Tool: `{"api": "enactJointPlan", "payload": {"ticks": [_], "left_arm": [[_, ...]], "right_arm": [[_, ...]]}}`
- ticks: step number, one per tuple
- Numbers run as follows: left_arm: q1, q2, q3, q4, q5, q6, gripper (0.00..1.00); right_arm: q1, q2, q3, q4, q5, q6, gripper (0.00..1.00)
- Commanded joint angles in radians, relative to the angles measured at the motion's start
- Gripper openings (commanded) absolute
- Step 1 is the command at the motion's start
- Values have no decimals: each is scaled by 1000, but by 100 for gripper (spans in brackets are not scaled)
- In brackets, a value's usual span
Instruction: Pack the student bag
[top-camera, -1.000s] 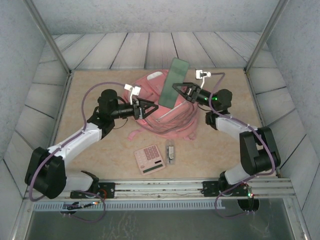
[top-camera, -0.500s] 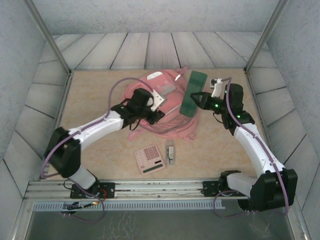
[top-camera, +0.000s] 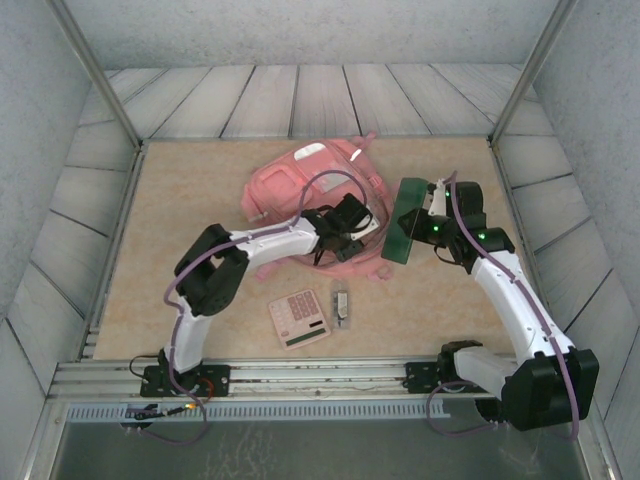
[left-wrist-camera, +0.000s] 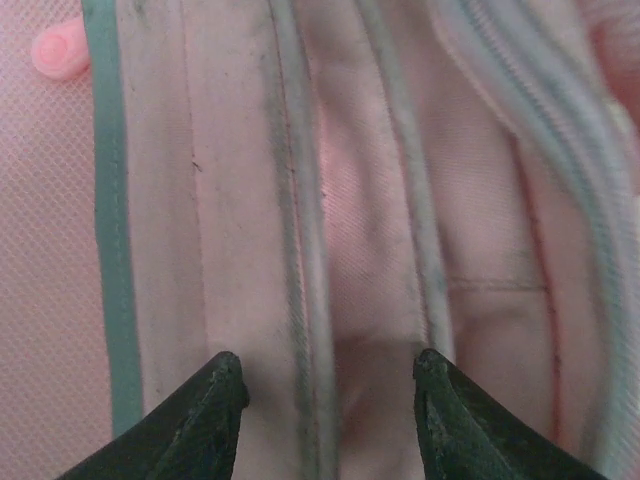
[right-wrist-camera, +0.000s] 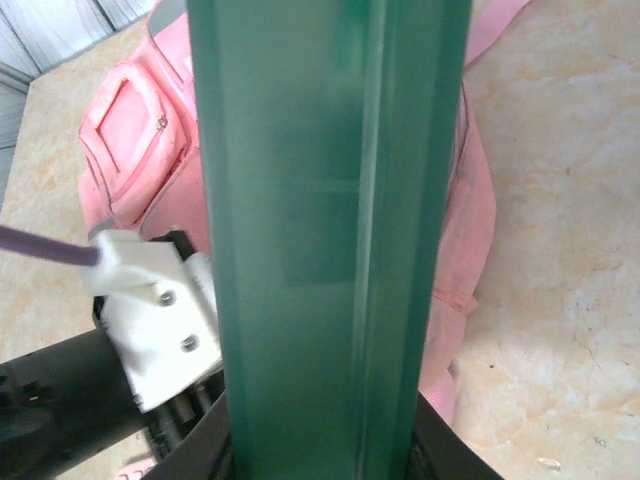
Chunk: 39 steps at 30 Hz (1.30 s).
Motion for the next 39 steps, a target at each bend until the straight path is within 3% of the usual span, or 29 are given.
{"api": "enactJointPlan", "payload": {"ticks": [1,3,7,13,20,26,32,39], "left_arm": [[4,56,71,-76,-208,-49,42],[4,80,95,-86,-245,-58,37],[16,90,130,-115,-269,-113,15],[94,-7,143,-167,-216,-213,0],[295,-201,165,-239,-2,-388,0],[366,-295,257,-331,26,-415,0],[378,-252,465,-519,72,-467,0],[377,-244,466,-445,272,-495,0]], "right_arm": [[-3,-38,-12,-8,19,-12,13],[-4,-42,-23,-5,19,-11,13],[-4,-42,-44,-5,35,-5,13],[-3,-42,-68,22,13,6,13],[-3,16,-95,123,-117,48,13],[2,94,-122,279,-346,98,13],[44,184,-164,492,-492,195,13],[120,382,-124,837,-594,410,13]]}}
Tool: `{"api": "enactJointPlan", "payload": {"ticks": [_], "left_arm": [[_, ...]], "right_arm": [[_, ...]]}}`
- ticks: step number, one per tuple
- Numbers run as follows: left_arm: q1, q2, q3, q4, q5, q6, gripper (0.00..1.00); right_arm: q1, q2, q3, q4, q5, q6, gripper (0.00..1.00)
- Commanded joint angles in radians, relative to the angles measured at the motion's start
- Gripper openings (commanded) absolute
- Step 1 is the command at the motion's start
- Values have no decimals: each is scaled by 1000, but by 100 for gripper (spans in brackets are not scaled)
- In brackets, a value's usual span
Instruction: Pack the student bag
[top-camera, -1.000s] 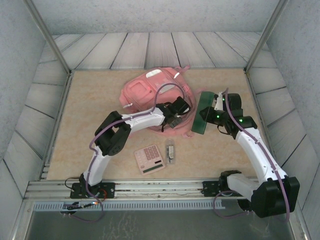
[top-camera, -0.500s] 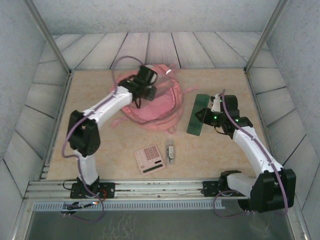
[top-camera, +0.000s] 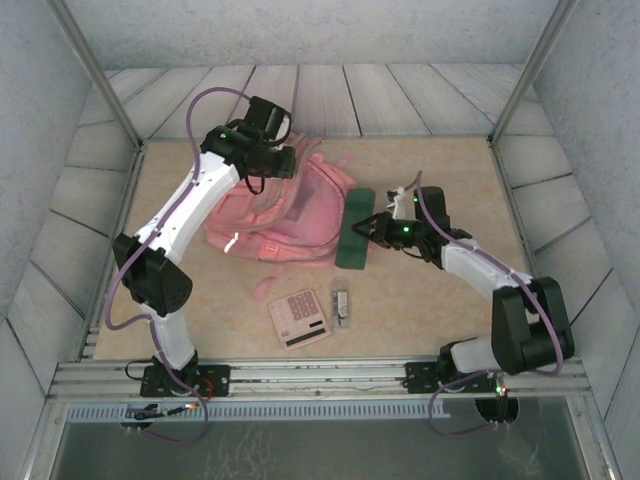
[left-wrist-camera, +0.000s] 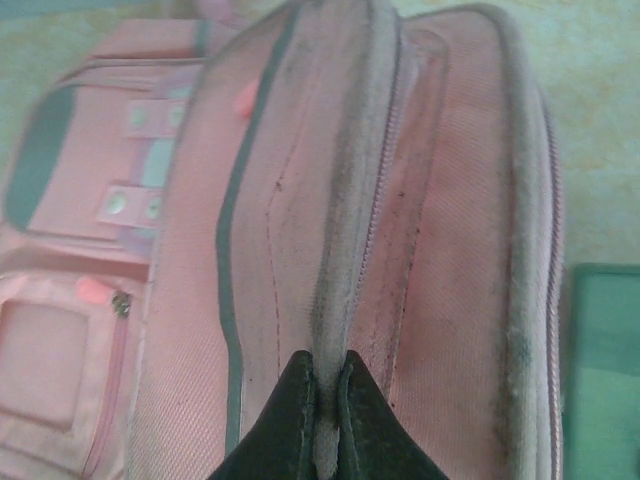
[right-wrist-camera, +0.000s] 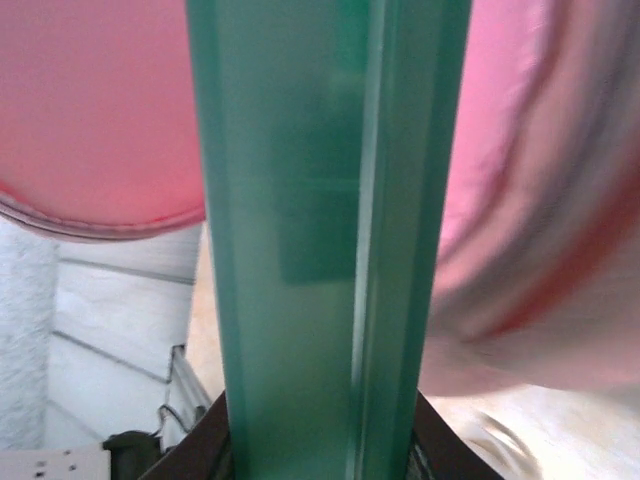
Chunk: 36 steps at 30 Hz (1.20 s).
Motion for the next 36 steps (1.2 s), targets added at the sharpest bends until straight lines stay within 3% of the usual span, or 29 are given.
{"api": "enactJointPlan", "payload": {"ticks": [1,8,15,25,30,36], "left_arm": [[-4,-4,36,103,120,-22,0],[-4,-48,-36,181,161,-22,0],[-4,-80,-34,238,220,-38,0],[-4,-115,-19,331,350,-37,0],[-4,-108,-8,361,459,-47,0],[-4,-113,-14,391,484,-55,0]], "right_arm": [[12,91,46,276,-95,163,13],[58,349,239,353,-43,242,12],[167,604,441,526,-14,397,8],[295,816,646,521,171,480,8],[340,903,745,495,193,493,8],[377,972,827,460,211,515,8]]}}
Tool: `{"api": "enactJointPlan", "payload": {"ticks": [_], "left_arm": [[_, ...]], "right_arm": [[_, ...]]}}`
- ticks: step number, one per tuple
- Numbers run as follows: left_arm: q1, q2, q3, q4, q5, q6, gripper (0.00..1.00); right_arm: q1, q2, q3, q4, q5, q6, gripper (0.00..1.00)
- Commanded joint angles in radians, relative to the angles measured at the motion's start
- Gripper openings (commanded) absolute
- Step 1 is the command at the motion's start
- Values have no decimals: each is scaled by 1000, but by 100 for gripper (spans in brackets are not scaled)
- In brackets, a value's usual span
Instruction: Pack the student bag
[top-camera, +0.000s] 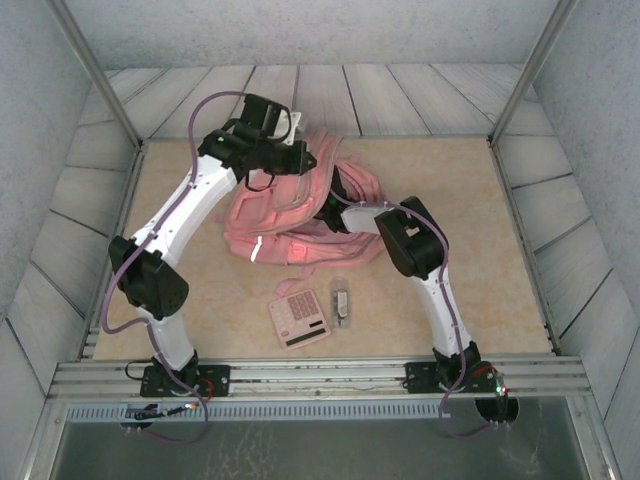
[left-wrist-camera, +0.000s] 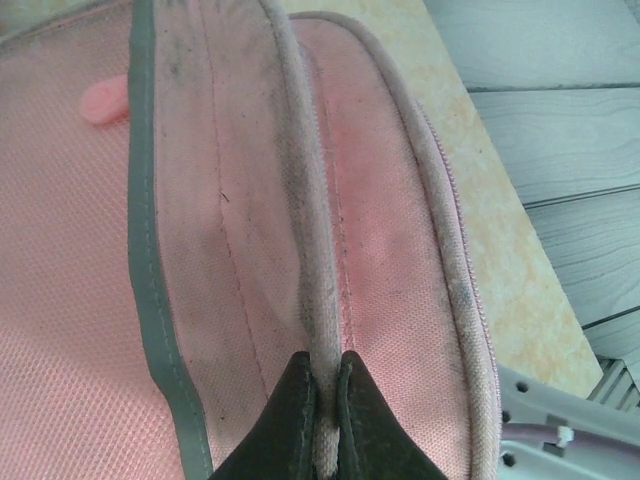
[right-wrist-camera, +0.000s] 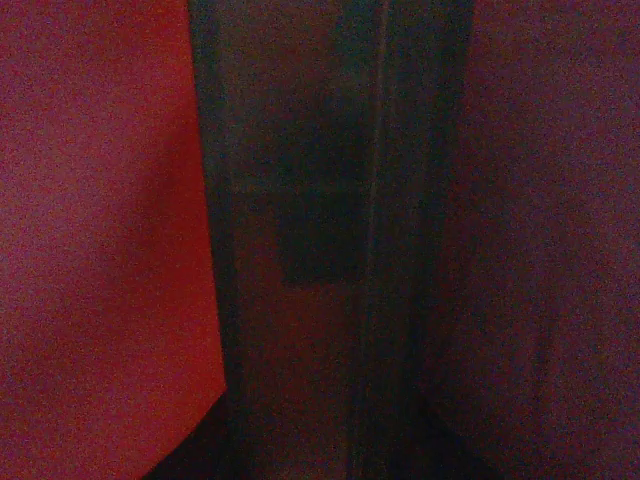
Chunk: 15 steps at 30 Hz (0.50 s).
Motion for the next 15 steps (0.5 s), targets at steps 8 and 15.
{"api": "enactJointPlan", "payload": {"ticks": [8,15], "left_arm": [[-6,-103,-19,272,110,-37,0],[20,-173,-145,333,68,-56,0]], "right_arm": [[55,70,51,-20,37,4,14],[51,19,40,-143,2,-106,26]]}}
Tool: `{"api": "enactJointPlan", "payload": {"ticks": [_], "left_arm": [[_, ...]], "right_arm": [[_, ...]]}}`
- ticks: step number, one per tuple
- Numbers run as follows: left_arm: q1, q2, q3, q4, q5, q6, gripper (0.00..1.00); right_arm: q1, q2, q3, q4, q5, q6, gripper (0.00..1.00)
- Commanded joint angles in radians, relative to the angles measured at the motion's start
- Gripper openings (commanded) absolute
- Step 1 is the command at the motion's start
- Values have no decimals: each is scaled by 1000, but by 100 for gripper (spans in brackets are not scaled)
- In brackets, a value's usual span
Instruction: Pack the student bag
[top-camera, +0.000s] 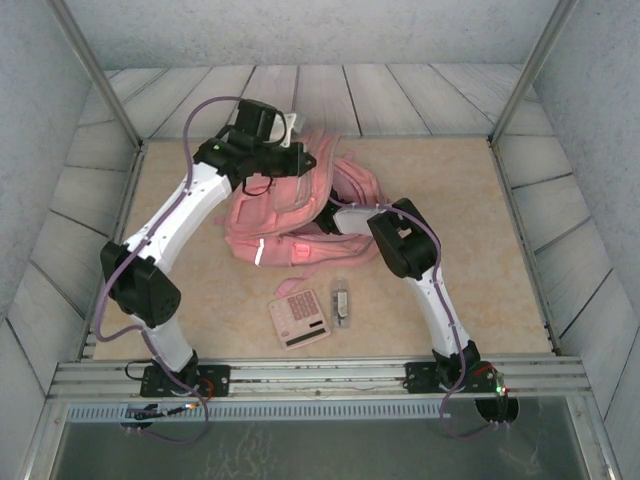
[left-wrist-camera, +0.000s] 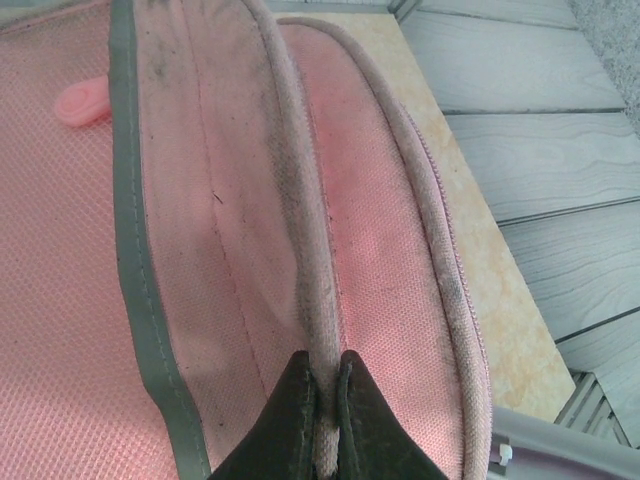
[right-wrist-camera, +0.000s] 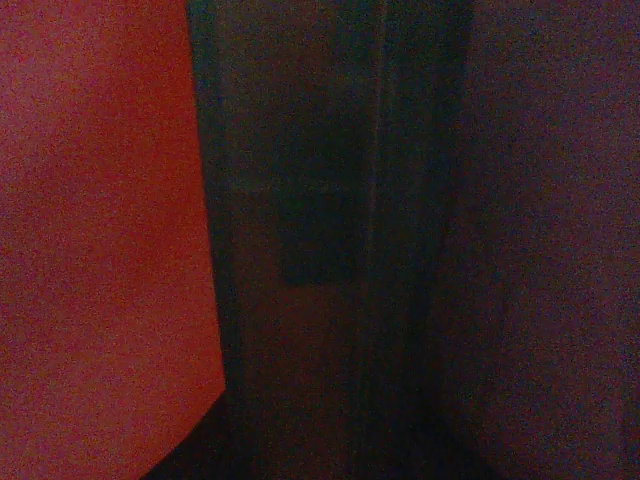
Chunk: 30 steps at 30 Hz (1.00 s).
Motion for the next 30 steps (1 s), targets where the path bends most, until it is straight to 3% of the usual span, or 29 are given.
{"api": "enactJointPlan", "payload": {"ticks": [1,6,15,27,30], "left_arm": [[14,-102,-25,220,42,-10,0],[41,-127,-80,246,45,-20,0],[80,-162,-177,279,28,-12,0],[92,-121,-251,382,104,-17,0],[92,-114,-290,430,112,-19,0]], "right_arm": [[18,-31,-14,-142,-25,-102,31],[3,-106,-30,-280,-3,-212,53],[-47,-320,-131,-500,48,-410,70],[-150,-621,-385,-649,36,-572,73],[-167,-728,-467,-708,95,-630,73]]}}
